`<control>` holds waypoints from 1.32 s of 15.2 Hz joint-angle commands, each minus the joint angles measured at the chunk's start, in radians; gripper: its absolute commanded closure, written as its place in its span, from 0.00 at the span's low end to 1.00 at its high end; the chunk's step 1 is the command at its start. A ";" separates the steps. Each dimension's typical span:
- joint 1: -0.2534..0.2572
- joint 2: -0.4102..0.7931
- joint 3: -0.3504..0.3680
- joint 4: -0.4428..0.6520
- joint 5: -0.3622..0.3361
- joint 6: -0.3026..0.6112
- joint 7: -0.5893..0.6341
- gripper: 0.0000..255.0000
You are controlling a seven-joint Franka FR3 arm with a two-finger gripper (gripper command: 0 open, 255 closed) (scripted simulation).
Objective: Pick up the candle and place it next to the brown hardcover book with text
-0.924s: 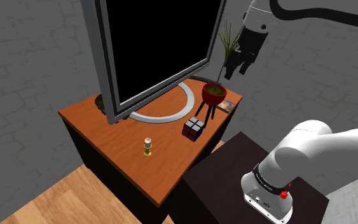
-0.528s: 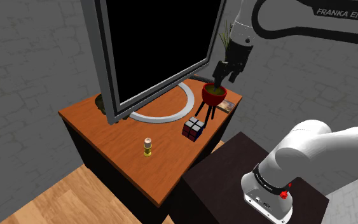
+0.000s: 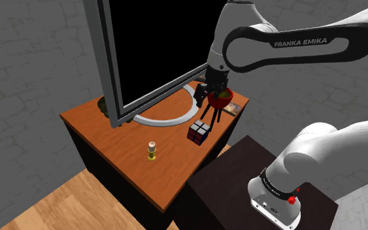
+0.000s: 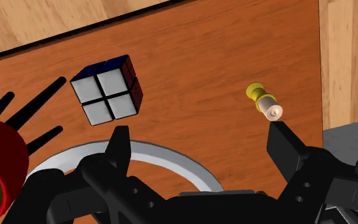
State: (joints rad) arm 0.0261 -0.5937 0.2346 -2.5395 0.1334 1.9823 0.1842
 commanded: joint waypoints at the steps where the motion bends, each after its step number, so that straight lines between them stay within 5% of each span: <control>1: 0.005 0.054 0.029 -0.014 0.008 0.070 0.026 0.00; 11: -0.004 0.422 0.176 0.033 -0.056 0.385 0.200 0.00; 20: 0.037 0.819 0.197 0.198 -0.330 0.568 0.473 0.00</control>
State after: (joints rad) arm 0.0515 0.1772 0.4394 -2.3626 -0.1589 2.5303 0.6244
